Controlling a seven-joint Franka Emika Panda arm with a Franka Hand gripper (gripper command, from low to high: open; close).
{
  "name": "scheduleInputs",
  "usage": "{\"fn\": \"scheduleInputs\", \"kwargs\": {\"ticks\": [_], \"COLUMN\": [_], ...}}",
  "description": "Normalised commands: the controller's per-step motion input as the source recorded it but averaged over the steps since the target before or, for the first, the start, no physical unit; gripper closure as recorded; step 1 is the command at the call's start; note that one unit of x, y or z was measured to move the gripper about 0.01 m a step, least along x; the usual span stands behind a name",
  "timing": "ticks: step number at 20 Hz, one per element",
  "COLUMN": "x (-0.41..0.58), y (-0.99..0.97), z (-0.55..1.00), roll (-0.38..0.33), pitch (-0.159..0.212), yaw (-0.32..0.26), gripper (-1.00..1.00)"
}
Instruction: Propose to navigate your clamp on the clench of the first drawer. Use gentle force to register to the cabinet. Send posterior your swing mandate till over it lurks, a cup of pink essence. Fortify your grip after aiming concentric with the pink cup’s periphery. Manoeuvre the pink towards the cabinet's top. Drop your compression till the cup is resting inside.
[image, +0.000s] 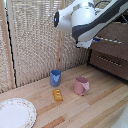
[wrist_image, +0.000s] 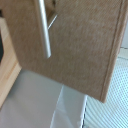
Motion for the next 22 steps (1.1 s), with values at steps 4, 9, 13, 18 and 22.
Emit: {"fn": "scheduleInputs", "kwargs": {"ticks": [4,9,13,18,22], "x": [-0.007,0.108,0.131,0.053,-0.084], "y": [0.08,-0.02,-0.08,-0.14,-0.30], "z": [0.00,0.00,0.00,0.00,0.12], "roll": [0.375,0.375,0.375,0.375,0.361], "pitch": [0.048,0.001,-0.005,-0.016,-0.001], "yaw": [-0.086,0.006,0.029,0.035,0.000], "gripper": [-1.00,-1.00,-1.00,-1.00,-1.00]}}
